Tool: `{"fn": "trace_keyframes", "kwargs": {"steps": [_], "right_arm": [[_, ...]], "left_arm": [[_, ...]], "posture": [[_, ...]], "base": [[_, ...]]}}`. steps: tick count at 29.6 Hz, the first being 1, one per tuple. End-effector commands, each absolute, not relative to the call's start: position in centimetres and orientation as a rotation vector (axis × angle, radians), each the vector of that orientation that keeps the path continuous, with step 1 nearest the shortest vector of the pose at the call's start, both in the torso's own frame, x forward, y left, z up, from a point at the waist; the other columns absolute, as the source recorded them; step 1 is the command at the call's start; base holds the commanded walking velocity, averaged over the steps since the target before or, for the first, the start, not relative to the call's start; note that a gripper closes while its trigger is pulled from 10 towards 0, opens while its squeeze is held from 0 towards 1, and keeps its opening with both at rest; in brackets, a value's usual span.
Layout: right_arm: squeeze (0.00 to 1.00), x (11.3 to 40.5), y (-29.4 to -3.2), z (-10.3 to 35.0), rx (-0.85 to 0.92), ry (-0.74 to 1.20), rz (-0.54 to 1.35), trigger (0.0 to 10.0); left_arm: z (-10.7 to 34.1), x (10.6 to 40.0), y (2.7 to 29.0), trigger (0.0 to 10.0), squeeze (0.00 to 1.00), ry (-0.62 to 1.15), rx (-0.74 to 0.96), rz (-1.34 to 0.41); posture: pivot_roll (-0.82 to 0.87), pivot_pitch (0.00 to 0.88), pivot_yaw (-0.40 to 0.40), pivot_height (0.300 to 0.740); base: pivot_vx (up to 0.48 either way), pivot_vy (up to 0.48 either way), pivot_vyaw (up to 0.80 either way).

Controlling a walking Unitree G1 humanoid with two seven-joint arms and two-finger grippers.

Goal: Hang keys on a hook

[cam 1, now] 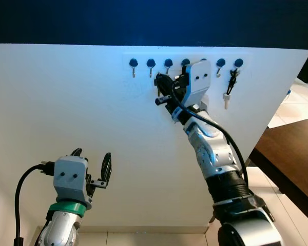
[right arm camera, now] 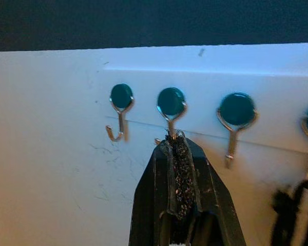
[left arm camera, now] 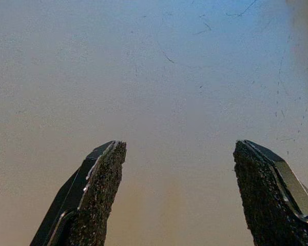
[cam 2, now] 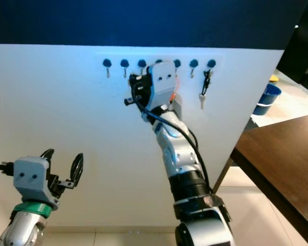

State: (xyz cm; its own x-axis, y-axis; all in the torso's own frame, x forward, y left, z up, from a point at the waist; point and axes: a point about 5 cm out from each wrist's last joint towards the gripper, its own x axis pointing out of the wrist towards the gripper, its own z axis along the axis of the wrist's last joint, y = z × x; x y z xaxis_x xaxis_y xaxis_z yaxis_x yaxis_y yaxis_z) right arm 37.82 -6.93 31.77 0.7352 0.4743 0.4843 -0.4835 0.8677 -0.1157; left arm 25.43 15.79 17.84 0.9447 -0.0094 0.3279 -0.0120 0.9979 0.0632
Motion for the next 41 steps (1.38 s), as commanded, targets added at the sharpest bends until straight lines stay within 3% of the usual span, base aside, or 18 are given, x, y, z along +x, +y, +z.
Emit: {"fn": "trace_keyframes", "kwargs": {"steps": [1, 23, 41], "right_arm": [[0.0, 37.9, -6.8, 32.0, 0.027, -0.536, 0.522, 10.0], [0.0, 39.0, -8.3, 31.7, 0.059, -0.516, 0.414, 10.0], [0.0, 37.8, -8.6, 31.0, 0.083, -0.577, 0.452, 10.0]], "left_arm": [[17.6, 25.1, 15.8, 10.0, 0.0, -0.323, 0.068, -0.001], [18.0, 24.8, 15.4, 10.0, 0.0, -0.332, 0.057, -0.045], [17.9, 24.7, 15.4, 10.0, 0.0, -0.331, 0.052, -0.044]], "posture": [[-0.17, 0.07, 0.073, 0.74], [-0.17, 0.081, 0.076, 0.74], [-0.17, 0.077, 0.073, 0.74]], "base": [[0.0, 0.0, 0.0], [0.0, 0.0, 0.0], [0.0, 0.0, 0.0]]}}
